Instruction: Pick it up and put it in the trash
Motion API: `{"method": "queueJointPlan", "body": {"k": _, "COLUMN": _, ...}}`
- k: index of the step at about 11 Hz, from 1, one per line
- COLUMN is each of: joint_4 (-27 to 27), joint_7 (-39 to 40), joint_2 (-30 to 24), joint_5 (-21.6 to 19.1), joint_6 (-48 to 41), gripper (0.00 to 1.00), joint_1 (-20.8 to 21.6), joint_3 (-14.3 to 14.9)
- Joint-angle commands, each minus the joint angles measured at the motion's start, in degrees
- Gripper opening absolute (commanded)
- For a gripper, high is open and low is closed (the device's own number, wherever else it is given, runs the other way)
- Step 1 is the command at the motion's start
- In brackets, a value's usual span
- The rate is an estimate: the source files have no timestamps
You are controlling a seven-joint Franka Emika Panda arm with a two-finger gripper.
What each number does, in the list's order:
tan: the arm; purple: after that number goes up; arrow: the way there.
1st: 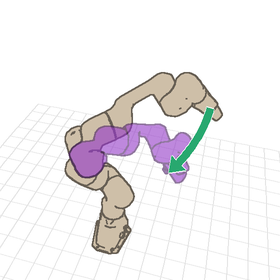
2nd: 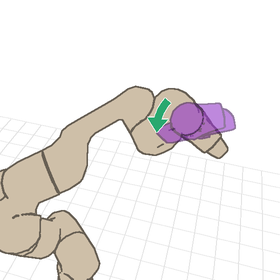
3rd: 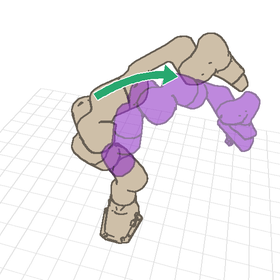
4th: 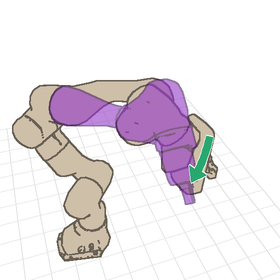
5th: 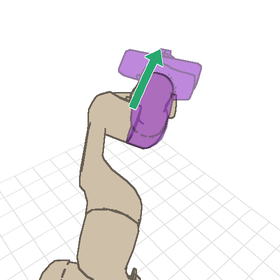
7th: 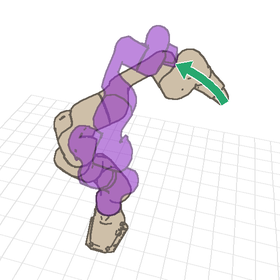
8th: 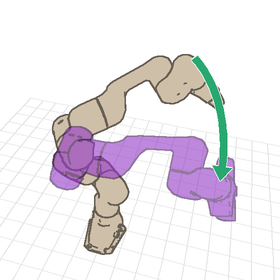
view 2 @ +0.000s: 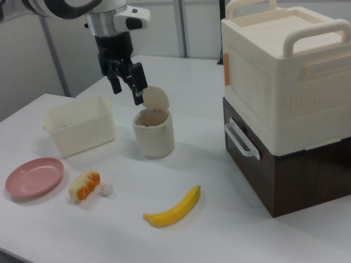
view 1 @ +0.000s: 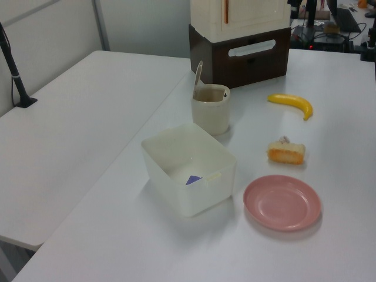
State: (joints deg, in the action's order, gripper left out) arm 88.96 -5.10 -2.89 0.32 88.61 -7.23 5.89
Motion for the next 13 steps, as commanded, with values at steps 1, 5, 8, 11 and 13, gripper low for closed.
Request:
{"method": "queueJointPlan", "body": {"k": 1, "joint_4": -1.4, "joint_7": -0.3, "joint_2": -0.1, "joint_5": -0.3, "joint_6": -3.3, "gripper": 1.00, "joint_1": 0.5, "joint_3": 0.4}}
{"method": "queueJointPlan", "body": {"k": 5, "joint_4": -1.4, "joint_7": -0.4, "joint_2": 0.0, "joint_5": -0.1, "joint_6": -3.8, "gripper": 1.00, "joint_1": 0.5, "joint_3": 0.2}}
{"method": "queueJointPlan", "body": {"k": 8, "joint_4": -1.4, "joint_7": -0.1, "joint_2": -0.1, "joint_5": -0.1, "joint_6": -4.3, "gripper": 1.00, "joint_1": 0.5, "joint_3": 0.1}}
{"method": "queueJointPlan", "body": {"k": 11, "joint_4": -1.3, "joint_7": 0.2, "joint_2": 0.0, "joint_5": 0.0, "joint_6": -4.4, "gripper": 1.00, "joint_1": 0.4, "joint_3": -0.1}}
{"method": "queueJointPlan", "body": {"k": 13, "joint_4": -1.3, "joint_7": 0.3, "joint_2": -0.1, "joint_5": -0.1, "joint_6": -4.4, "gripper": 1.00, "joint_1": 0.2, "joint_3": -0.1}}
